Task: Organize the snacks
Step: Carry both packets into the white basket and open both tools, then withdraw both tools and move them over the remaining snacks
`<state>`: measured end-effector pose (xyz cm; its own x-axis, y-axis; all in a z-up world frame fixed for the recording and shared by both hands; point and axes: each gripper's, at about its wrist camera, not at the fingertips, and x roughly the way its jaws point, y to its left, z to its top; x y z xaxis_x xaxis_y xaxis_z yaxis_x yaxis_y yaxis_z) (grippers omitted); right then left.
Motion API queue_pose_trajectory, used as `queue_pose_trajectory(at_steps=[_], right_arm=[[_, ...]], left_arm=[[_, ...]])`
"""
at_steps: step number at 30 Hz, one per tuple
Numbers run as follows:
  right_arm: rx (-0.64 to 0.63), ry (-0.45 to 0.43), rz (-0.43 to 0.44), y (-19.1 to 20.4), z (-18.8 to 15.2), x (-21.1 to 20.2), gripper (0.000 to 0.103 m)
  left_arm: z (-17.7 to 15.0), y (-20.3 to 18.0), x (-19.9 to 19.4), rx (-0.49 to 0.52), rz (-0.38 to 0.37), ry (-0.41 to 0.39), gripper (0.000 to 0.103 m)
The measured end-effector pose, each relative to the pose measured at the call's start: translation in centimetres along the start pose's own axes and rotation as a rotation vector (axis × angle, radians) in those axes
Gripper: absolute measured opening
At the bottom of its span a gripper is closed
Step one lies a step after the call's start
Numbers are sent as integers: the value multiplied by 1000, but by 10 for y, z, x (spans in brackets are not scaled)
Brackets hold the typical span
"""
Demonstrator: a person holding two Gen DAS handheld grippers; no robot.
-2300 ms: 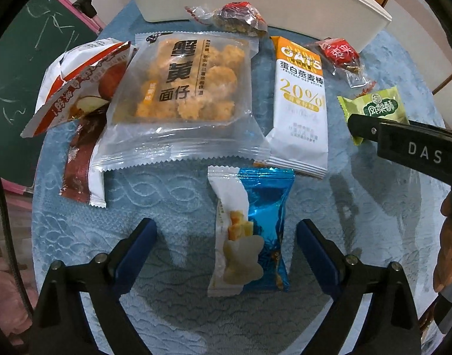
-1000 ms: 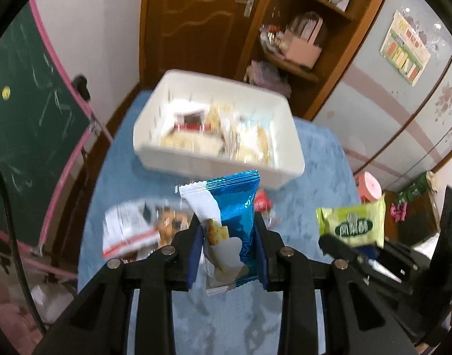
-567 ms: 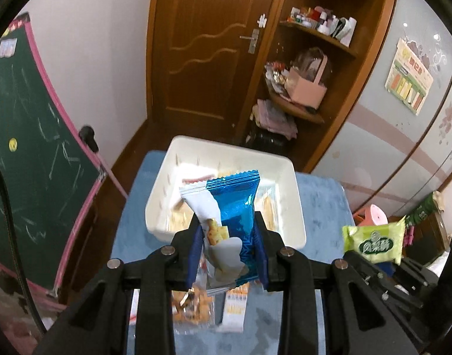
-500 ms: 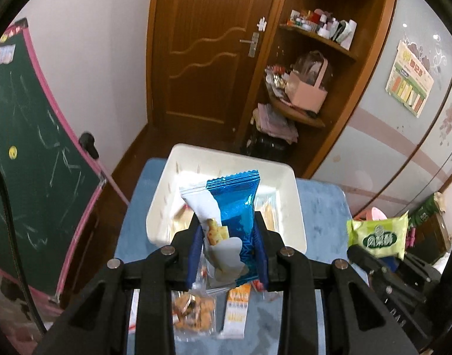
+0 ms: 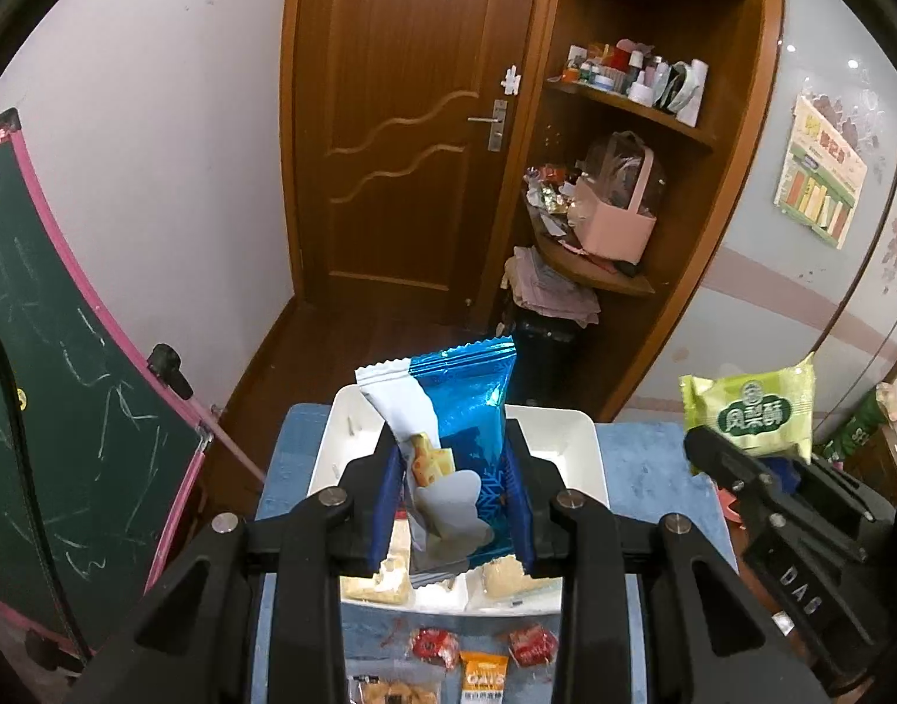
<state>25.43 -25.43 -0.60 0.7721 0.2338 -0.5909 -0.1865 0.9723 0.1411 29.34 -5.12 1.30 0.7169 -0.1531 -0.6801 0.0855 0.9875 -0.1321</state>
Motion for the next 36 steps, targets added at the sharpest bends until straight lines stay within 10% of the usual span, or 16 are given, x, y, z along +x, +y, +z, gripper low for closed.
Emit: queue_pose_trajectory(at_steps=[3, 6, 8, 21, 36], right_arm=[[-12, 40, -8, 3, -2, 26, 19], [-43, 117, -20, 4, -12, 57, 25], [-63, 175, -35, 3, -22, 78, 42], [-31, 228, -74, -4, -54, 86, 52], [-18, 171, -47, 3, -57, 35, 52]], left_arm=[[0, 3, 22, -4, 22, 31, 35], [-4, 10, 47, -27, 46, 75, 81], [-12, 19, 63, -52, 84, 104, 93], [-51, 56, 84, -102, 125, 204, 93], [-53, 60, 13, -85, 120, 129, 93]])
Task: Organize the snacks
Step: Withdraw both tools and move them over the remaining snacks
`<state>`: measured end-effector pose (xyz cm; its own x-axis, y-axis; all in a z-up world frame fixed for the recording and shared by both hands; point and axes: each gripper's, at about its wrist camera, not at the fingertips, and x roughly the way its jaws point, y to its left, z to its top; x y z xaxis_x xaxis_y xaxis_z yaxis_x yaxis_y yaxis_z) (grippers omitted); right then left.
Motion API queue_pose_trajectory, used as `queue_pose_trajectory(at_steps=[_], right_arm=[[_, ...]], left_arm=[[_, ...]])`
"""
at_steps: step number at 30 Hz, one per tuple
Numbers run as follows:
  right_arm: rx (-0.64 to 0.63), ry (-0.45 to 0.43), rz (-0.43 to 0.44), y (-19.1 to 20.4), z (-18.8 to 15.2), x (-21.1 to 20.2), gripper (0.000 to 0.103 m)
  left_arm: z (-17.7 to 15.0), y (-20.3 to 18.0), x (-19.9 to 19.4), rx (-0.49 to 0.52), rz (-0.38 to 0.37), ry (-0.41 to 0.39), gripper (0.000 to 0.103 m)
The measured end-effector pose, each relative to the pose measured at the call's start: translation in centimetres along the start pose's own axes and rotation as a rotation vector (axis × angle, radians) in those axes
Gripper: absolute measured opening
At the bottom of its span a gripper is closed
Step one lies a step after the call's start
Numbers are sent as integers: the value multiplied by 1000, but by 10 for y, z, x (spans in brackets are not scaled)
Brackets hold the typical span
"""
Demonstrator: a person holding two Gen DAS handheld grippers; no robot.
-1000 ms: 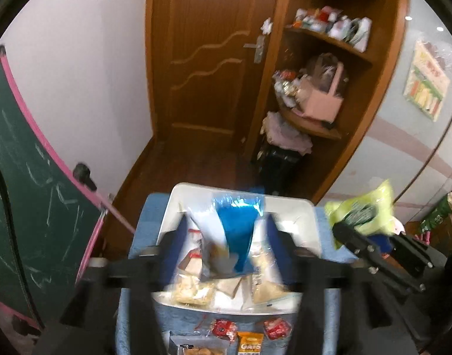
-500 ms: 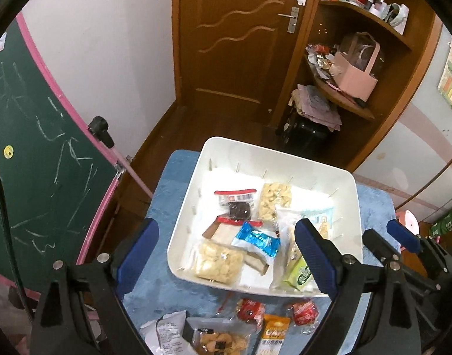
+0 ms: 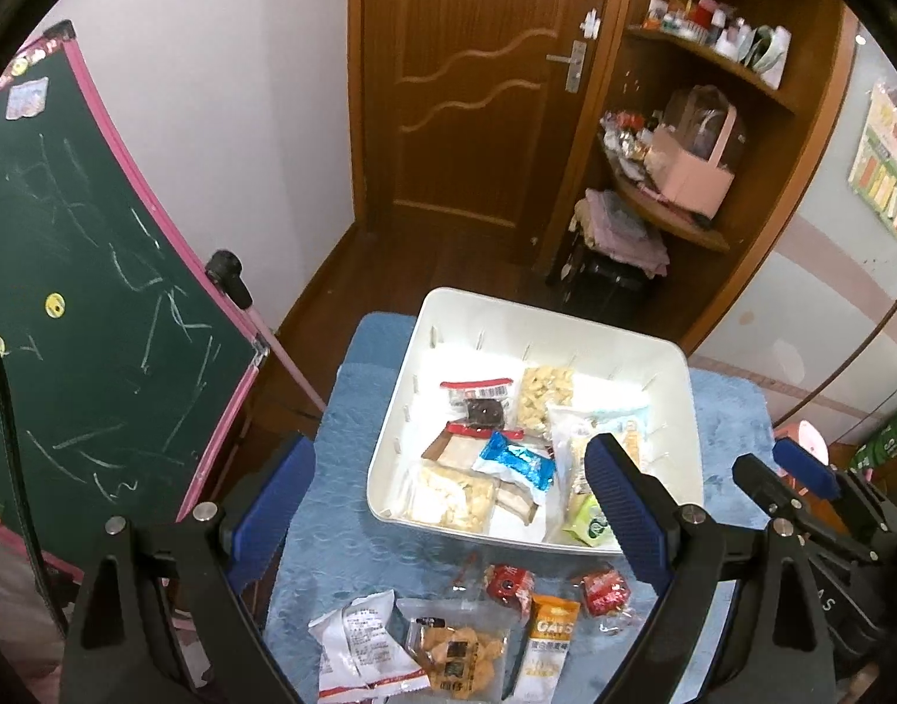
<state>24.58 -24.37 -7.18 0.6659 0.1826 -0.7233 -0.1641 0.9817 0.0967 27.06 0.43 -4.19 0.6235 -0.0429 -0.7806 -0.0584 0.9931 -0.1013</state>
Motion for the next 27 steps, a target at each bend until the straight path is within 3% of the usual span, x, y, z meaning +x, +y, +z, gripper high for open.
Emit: queue_pose_trajectory(at_steps=[10, 16, 21, 27], right_arm=[[-13, -71, 36, 6, -8, -48, 53], [-15, -84, 59, 10, -20, -64, 53], [-28, -67, 54, 10, -36, -64, 53], [-11, 7, 34, 4, -62, -42, 53]], left_arm=[[-9, 4, -64, -1, -21, -113, 93], [-25, 11, -83, -5, -29, -145, 94], [-46, 21, -75, -14, -18, -114, 94], [-86, 40, -36, -59, 12, 4, 94]])
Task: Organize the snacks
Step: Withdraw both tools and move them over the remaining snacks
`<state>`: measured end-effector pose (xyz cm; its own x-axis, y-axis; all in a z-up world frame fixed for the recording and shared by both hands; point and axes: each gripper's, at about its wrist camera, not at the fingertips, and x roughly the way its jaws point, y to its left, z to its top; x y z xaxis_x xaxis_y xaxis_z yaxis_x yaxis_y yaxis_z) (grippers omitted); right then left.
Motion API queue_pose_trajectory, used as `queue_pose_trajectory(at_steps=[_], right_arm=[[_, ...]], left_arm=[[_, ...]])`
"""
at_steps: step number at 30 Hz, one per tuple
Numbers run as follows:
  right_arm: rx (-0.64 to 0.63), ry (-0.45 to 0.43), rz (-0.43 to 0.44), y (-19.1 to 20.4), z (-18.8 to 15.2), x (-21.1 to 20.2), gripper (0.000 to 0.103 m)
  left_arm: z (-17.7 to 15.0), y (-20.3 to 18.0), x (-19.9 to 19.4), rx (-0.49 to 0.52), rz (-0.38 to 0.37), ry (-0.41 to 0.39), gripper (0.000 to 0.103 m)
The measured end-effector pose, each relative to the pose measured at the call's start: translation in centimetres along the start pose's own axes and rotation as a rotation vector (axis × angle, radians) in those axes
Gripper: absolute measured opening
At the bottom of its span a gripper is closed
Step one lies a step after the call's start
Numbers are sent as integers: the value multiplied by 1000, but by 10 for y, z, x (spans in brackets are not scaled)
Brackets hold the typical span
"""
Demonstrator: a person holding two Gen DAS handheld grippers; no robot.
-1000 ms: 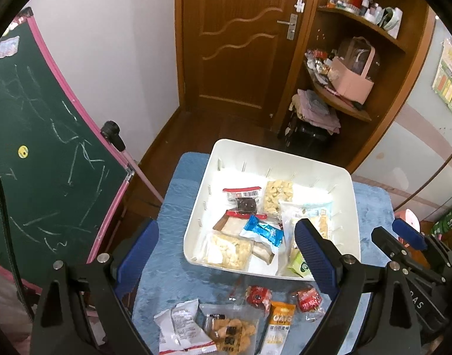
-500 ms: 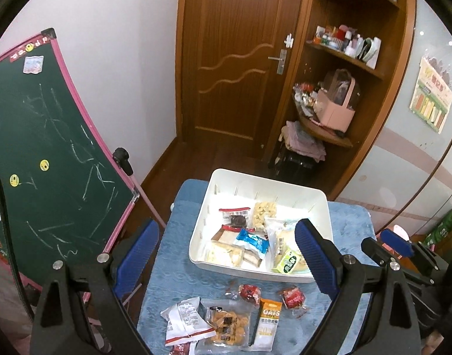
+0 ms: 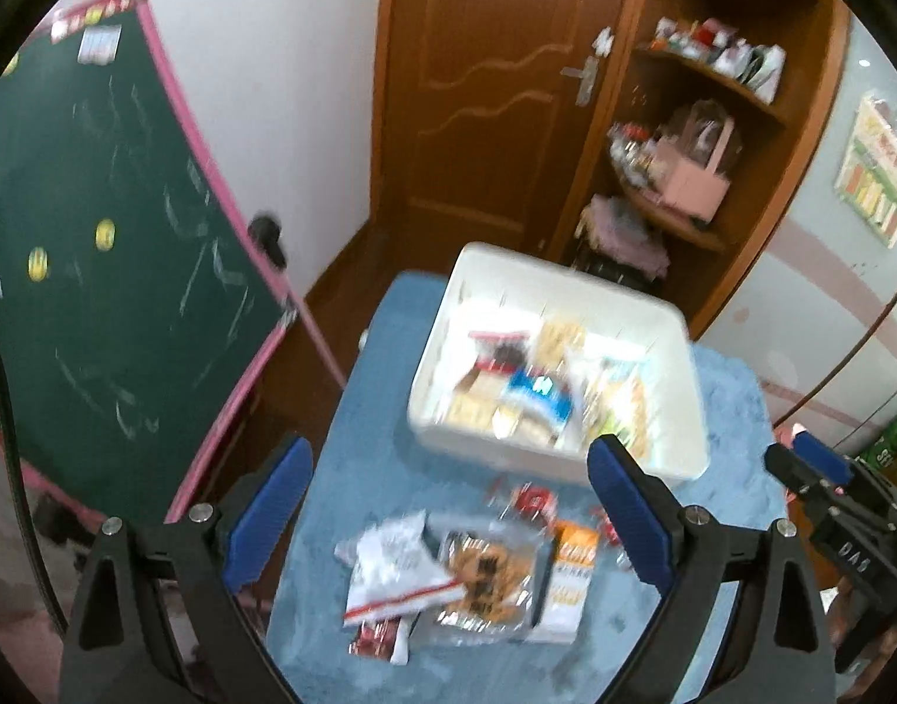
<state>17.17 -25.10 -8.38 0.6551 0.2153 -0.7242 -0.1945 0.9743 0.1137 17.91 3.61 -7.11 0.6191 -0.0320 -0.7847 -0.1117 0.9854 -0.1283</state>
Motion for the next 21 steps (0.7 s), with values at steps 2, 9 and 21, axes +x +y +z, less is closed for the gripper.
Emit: queue_pose_trajectory(at_steps=[2, 9, 21], right_arm=[[11, 39, -5, -2, -12, 10, 53], [60, 203, -18, -13, -56, 56, 53], [155, 366, -3, -29, -89, 120, 53]], left_arm=[[-11, 9, 15, -20, 17, 42, 94], [-51, 42, 81, -147, 31, 239, 94], [-89, 54, 145, -236, 1, 413, 94]])
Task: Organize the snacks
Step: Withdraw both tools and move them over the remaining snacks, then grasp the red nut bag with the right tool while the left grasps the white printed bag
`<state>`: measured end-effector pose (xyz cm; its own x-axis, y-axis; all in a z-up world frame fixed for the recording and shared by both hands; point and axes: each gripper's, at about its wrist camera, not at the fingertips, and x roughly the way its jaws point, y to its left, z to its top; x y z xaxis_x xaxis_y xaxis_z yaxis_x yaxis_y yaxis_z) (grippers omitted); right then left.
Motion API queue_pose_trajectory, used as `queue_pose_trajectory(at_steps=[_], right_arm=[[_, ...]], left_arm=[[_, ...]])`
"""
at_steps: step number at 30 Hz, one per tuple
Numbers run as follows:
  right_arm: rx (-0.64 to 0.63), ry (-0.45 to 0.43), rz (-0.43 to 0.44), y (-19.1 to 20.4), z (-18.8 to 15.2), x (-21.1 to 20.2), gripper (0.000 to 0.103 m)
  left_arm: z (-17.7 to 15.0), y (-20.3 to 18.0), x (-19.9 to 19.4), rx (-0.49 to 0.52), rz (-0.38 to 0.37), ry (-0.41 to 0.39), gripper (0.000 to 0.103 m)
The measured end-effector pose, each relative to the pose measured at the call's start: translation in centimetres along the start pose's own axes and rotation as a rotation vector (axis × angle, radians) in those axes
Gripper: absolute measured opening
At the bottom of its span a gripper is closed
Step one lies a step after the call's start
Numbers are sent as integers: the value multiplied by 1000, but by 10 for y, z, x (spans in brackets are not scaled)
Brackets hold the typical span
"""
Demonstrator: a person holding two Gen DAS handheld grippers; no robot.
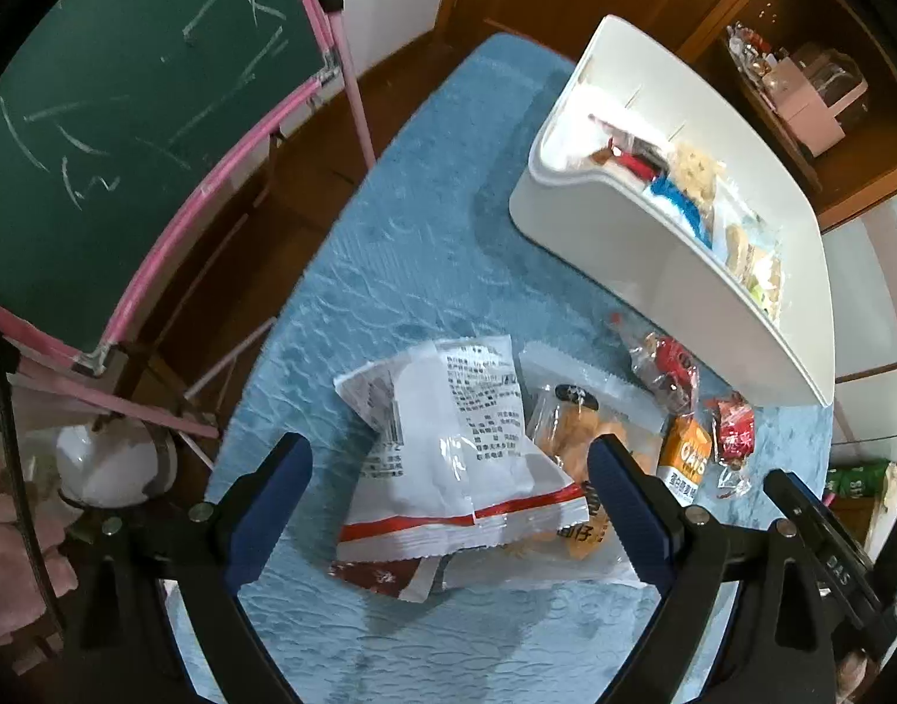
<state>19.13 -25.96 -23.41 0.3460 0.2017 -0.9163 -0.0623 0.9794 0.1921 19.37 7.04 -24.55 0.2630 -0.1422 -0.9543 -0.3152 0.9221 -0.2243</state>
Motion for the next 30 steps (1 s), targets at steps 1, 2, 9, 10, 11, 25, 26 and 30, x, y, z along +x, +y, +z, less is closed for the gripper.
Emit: queue_pose_trajectory(at_steps=[1, 2, 9, 10, 11, 25, 26, 30], right_arm=[[2, 7, 1, 0, 1, 5, 53], [3, 13, -3, -1, 2, 9, 53], [13, 37, -24, -3, 9, 35, 53], [14, 43, -25, -3, 10, 39, 53], [14, 47, -26, -4, 10, 42, 53], [-49, 53, -34, 7, 11, 61, 53], [-52, 52, -37, 8, 10, 61, 53], [-56, 48, -32, 11, 8, 61, 49]], left_arm=[[0, 0, 2, -2, -2, 7, 94], [1, 0, 3, -3, -4, 13, 94], [5, -1, 23, -2, 10, 54, 94], [6, 0, 26, -7, 9, 62, 94], [6, 1, 28, -12, 8, 69, 94], [7, 14, 53, -96, -68, 156, 81], [7, 15, 53, -96, -68, 154, 81], [5, 14, 50, -80, -68, 141, 74]])
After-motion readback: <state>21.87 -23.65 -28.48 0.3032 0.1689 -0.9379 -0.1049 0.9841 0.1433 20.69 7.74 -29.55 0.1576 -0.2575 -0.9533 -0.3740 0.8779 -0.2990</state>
